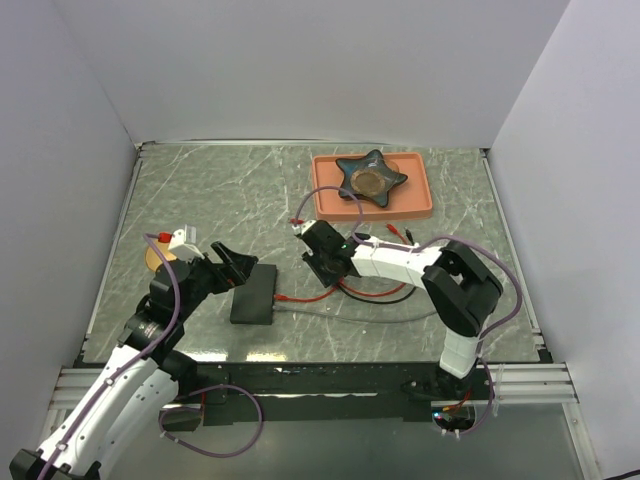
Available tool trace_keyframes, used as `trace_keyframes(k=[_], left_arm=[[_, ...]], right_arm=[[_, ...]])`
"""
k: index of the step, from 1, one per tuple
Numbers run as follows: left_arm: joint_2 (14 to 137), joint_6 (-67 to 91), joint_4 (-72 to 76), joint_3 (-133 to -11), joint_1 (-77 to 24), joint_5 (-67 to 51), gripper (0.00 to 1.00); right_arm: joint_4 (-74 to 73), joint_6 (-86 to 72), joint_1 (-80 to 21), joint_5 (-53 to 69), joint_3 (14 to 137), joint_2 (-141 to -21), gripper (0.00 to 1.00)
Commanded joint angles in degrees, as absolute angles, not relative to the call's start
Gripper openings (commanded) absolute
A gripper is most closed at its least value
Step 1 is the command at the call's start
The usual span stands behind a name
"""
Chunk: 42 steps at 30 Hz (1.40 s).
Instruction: Insert the plug into the switch port
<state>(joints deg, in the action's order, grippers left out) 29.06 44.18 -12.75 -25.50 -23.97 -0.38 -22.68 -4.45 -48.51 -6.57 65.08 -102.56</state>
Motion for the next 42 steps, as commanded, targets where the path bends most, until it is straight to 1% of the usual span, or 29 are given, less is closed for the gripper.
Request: trace_keyframes(k=[1, 16, 18, 29, 33, 42], left_arm=[[28.0, 43.7, -11.8, -25.8, -23.7, -0.6, 0.96], [28.2, 43.8, -11.8, -25.8, -23.8, -0.6, 0.96], [28.2, 43.8, -11.8, -25.9, -23.8, -0.8, 0.96], [28.3, 43.8, -11.8, -25.9, -23.8, -0.9, 0.96], [28.2, 43.9, -11.7, -25.8, -23.7, -0.9, 0.96], [28.9, 43.9, -11.1, -25.6, -23.7, -1.1, 0.96]], right_arm=[[-23.5, -5.9, -49.0, -9.0, 68.6, -104.0, 0.36], [-23.1, -6.3, -49.0, -11.2, 67.5, -103.0, 0.34], [-22.9, -6.6, -49.0, -11.9, 67.1, -102.8, 0.32], [-22.9, -7.2, -49.0, -13.4, 66.2, -101.9, 0.32], [-21.8, -7.4, -49.0, -14.0, 64.9, -100.3, 0.33], [-20.2, -7.5, -49.0, -13.9, 62.5, -96.6, 0.40]])
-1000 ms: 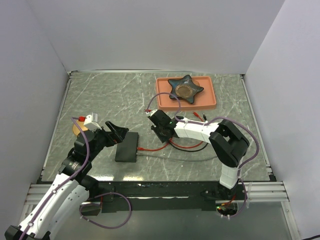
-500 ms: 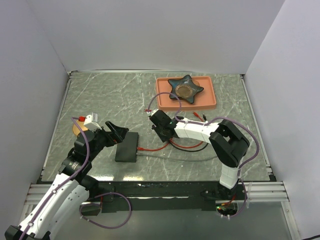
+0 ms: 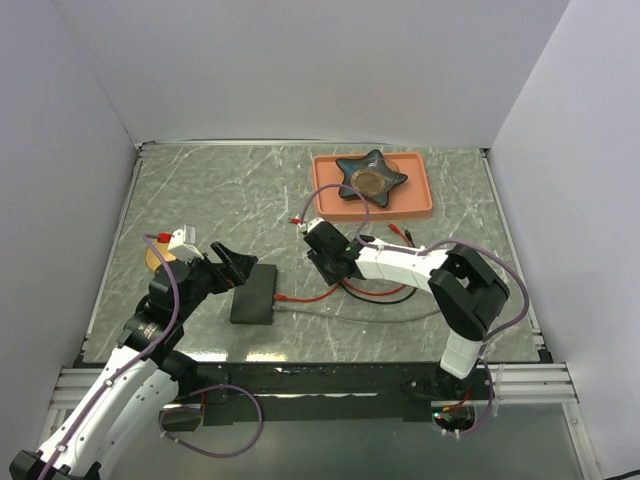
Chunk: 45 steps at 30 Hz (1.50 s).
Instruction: Insert the plug into the switch port
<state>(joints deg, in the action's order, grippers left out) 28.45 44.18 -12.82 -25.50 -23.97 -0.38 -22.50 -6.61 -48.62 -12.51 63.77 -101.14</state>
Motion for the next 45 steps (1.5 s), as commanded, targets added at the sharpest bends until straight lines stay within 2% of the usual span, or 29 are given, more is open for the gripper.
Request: trace_keyframes(k=[1, 21, 24, 25, 32, 38, 45], left_arm=[[28.9, 43.9, -11.0, -25.5, -23.7, -1.1, 0.96], [29.3, 44.0, -10.5, -25.3, -23.8, -1.6, 0.96], [29.0, 43.9, -10.5, -25.3, -23.7, -1.4, 0.96], [28.9, 43.9, -10.6, -25.2, -23.8, -1.4, 0.96], [29.3, 44.1, -9.7, -24.8, -23.8, -1.6, 0.96], [31.8, 45.5, -4.8, -22.7, -23.8, -4.7, 0.96], [39.8, 49.7, 9.7, -18.6, -23.8, -14.0, 0.99]], right_arm=[[-20.0, -7.5, -49.0, -14.1, 62.2, -96.0, 0.41], [-22.8, -6.8, -49.0, -14.1, 65.7, -104.8, 0.40], [-23.6, -6.7, -49.0, -13.1, 66.5, -105.7, 0.31], [-23.5, -6.5, -49.0, -12.7, 66.5, -105.6, 0.24], [-21.8, -5.3, -49.0, -8.8, 64.7, -99.9, 0.19], [-14.5, -0.7, -49.7, 2.4, 59.2, -91.8, 0.19], [-9.9, 2.5, -51.2, 8.7, 55.1, -86.2, 0.19]])
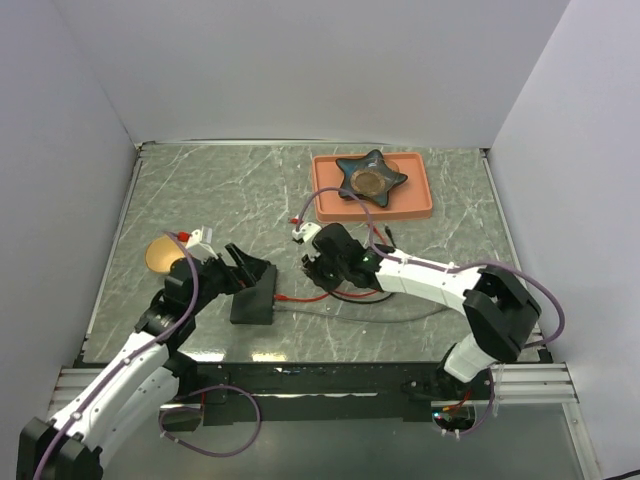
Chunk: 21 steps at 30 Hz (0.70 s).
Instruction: Insert the plug into the switch port
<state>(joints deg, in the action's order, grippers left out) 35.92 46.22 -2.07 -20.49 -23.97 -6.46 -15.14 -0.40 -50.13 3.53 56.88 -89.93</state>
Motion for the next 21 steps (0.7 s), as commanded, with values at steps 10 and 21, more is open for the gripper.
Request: trace_keyframes(k=[10, 21], left_arm=[[54.7, 52.9, 24.9, -19.4, -30.5, -16.3, 0.84], [64.9, 54.1, 26.4, -23.1, -36.3, -8.8, 0.74]], right_arm=[[-8.0, 3.3, -52.6, 10.5, 53.2, -83.9, 0.20], [-6.6, 5.1, -53.5, 13.4, 50.5, -79.8, 0.21]])
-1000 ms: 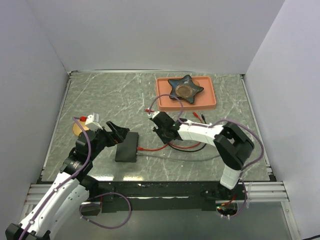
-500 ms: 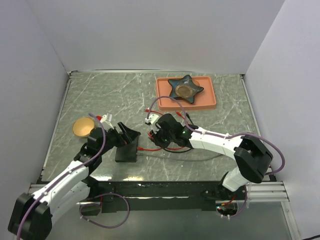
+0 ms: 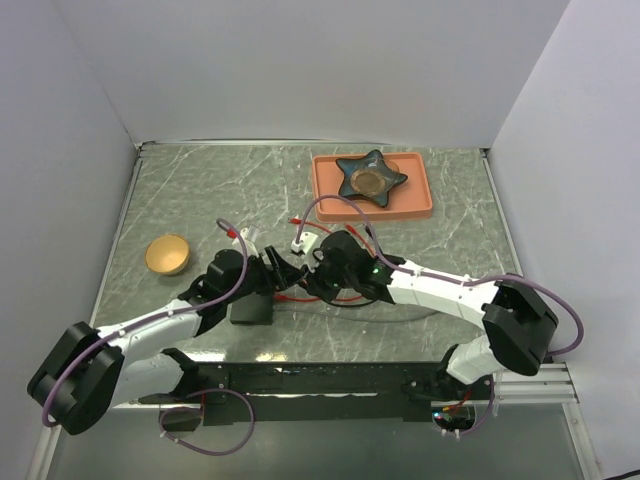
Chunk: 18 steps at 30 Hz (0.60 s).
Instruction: Insert the plug into the switch port
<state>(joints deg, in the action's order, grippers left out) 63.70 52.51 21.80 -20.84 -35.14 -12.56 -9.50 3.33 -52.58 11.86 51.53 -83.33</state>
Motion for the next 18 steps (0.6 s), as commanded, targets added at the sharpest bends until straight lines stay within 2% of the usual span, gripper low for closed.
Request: trace_keyframes(k=[1, 2, 5, 6, 8, 9, 10, 11, 12, 14, 15, 17, 18], left_arm=[[65.2, 54.3, 27.6, -23.2, -36.5, -8.6, 0.73], [65.6, 54.6, 28.0, -23.1, -36.6, -8.6, 0.72], [68.0, 54.6, 29.0, -23.9, -37.2, -8.5, 0.58], [69.3, 54.5, 29.1, -24.5, -37.3, -8.5, 0.44], [70.7, 54.1, 29.0, -25.2, -37.7, -8.8, 0.23], [71.9, 54.0, 28.8, -26.0, -37.9, -8.7, 0.02], [72.3, 53.9, 28.6, -26.3, -38.5, -8.3, 0.01], [72.6, 54.0, 28.3, -26.5, -38.7, -7.9, 0.01], [72.5, 54.0, 28.0, -26.7, -38.9, -7.3, 0.01], [71.9, 54.0, 26.8, -26.9, -39.5, -5.3, 0.01], [71.0, 53.9, 26.2, -27.0, -39.7, -4.6, 0.01], [69.4, 53.7, 25.1, -26.9, -40.1, -2.6, 0.01], [68.7, 53.5, 24.2, -26.7, -40.2, -2.1, 0.01]], right_arm=[[-6.7, 5.2, -53.7, 13.3, 50.4, -79.7, 0.21], [-6.9, 5.4, -53.8, 13.2, 50.3, -79.5, 0.21], [-6.7, 5.7, -54.1, 13.1, 49.7, -78.9, 0.22], [-6.6, 5.6, -54.1, 12.7, 49.6, -78.8, 0.22], [-6.8, 5.5, -54.4, 11.8, 49.4, -78.4, 0.22], [-6.8, 5.5, -54.3, 10.3, 49.3, -78.2, 0.23], [-7.1, 5.4, -54.4, 9.3, 49.3, -78.2, 0.26], [-7.2, 4.8, -54.4, 8.2, 49.4, -78.2, 0.33], [-7.5, 4.4, -54.4, 6.4, 49.4, -78.1, 0.49], [-7.6, 3.7, -54.4, 3.0, 49.5, -77.9, 0.62], [-7.5, 3.5, -54.4, 2.4, 49.3, -77.7, 0.75], [-7.2, 3.0, -54.4, 1.2, 49.1, -76.9, 0.86], [-7.0, 2.9, -54.4, 1.1, 49.1, -76.6, 0.94]])
